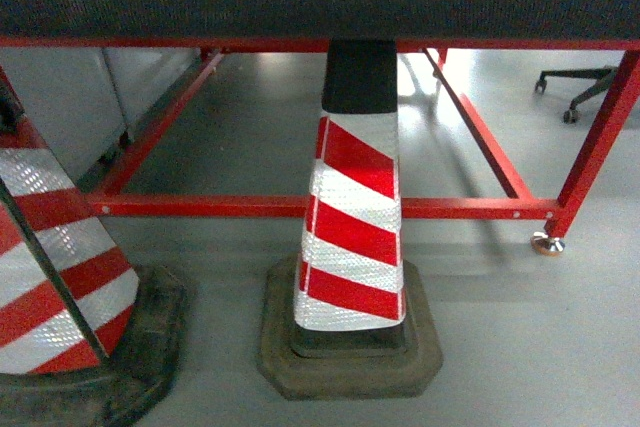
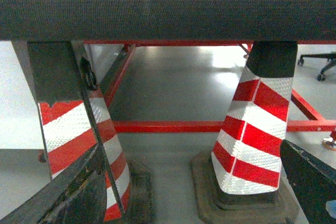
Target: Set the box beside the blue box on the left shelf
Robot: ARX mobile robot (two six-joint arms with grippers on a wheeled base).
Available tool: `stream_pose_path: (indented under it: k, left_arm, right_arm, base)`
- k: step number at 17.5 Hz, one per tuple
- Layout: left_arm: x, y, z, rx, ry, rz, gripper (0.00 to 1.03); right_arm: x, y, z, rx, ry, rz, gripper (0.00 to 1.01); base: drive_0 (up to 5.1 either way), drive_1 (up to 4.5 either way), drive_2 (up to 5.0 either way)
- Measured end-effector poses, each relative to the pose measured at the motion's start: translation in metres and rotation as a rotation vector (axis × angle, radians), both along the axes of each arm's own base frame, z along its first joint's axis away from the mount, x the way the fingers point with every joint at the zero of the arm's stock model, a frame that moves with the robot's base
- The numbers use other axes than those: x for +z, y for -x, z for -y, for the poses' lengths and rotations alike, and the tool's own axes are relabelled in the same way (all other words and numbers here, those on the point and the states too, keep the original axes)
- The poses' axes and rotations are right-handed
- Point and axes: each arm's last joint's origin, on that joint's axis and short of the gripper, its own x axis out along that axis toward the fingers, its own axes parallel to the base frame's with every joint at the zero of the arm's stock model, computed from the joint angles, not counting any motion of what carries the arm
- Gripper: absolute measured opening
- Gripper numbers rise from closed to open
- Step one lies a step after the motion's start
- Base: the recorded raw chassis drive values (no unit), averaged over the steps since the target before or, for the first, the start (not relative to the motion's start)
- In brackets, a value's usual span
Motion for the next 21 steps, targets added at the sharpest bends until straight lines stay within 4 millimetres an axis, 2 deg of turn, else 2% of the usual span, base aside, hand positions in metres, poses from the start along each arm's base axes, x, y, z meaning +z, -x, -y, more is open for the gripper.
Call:
stream_pose_path:
  k: [21]
  left_arm:
    - [0.0001, 0.0, 0.0, 0.001, -0.002, 0.001, 0.98]
  right_arm:
    - [0.0002, 0.0, 0.0, -0.001, 0.0, 0.002, 0.98]
  base:
    - [0.0, 0.0, 0.0]
